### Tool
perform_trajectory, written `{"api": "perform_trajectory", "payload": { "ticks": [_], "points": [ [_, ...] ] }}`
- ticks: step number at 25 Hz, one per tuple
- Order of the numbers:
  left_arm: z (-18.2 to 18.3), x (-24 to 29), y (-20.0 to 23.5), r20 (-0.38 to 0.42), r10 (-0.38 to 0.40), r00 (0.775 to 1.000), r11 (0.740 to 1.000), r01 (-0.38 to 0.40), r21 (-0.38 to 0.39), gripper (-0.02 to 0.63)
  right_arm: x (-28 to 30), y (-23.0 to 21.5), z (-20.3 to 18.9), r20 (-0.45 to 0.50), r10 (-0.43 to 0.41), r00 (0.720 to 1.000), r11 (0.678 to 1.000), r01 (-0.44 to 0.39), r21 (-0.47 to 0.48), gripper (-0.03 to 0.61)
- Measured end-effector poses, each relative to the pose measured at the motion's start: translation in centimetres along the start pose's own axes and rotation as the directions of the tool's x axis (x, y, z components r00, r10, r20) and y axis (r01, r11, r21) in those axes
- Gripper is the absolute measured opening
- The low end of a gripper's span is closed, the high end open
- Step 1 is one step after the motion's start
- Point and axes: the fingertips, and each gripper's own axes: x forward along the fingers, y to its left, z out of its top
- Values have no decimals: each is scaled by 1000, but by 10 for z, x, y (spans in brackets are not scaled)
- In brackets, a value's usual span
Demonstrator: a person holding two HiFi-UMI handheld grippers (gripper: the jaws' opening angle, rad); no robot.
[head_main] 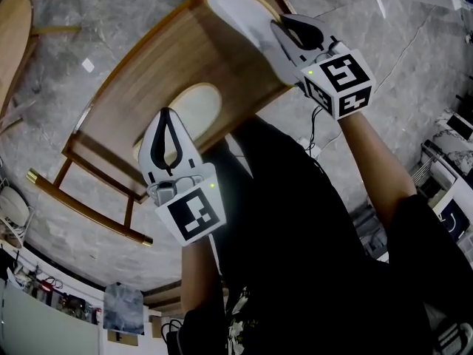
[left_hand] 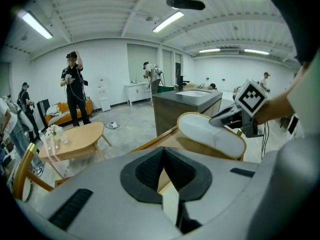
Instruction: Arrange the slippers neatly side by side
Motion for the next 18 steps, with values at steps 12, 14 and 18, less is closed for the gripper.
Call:
{"api": "perform_trajectory", "payload": {
  "ticks": [12, 14, 18],
  "points": [
    [-7, -5, 11, -20, 20, 1000, 999, -21, -43, 3, 16, 10, -2, 11, -67, 998, 997, 68, -37, 37],
    [-9, -5, 10, -22, 20, 1000, 999, -21, -45, 3, 18, 8, -8, 2, -81, 997, 997, 81, 13, 40],
    [-13, -5, 6, -23, 17, 1000, 999, -18, -49, 3, 23, 14, -14, -2, -82, 997, 996, 82, 39, 44]
  ]
}}
